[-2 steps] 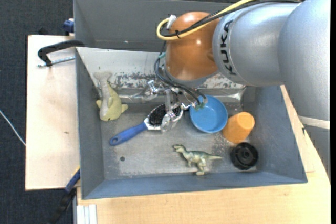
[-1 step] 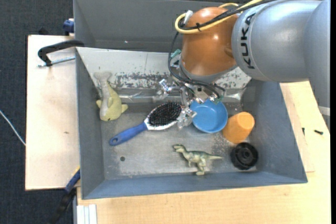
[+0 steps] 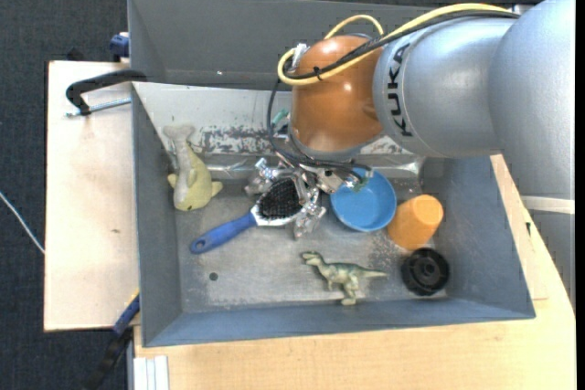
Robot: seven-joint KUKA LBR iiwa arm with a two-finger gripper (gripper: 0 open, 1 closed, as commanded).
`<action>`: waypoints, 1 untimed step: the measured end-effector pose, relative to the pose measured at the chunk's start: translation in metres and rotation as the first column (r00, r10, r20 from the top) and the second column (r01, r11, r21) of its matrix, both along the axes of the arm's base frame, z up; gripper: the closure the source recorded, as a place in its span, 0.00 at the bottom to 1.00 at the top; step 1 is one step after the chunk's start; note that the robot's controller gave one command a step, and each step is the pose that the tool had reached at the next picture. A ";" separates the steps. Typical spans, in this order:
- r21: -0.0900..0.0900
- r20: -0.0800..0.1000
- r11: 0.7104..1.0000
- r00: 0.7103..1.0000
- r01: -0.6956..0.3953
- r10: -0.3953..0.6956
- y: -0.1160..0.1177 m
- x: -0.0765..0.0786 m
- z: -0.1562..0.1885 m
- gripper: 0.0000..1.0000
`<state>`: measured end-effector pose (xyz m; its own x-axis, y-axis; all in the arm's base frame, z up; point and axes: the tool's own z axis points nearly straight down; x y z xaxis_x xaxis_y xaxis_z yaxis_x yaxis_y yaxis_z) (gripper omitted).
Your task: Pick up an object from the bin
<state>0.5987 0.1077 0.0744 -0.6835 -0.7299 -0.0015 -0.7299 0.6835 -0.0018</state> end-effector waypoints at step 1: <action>0.006 0.009 0.997 0.997 -0.082 0.082 -0.019 -0.013 0.001 0.00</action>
Offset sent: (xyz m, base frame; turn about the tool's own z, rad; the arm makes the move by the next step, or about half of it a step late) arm -0.0170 -0.0218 -0.0044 -0.0858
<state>0.5853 0.0892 0.0752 -0.6210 -0.7837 -0.0121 -0.7837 0.6211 -0.0046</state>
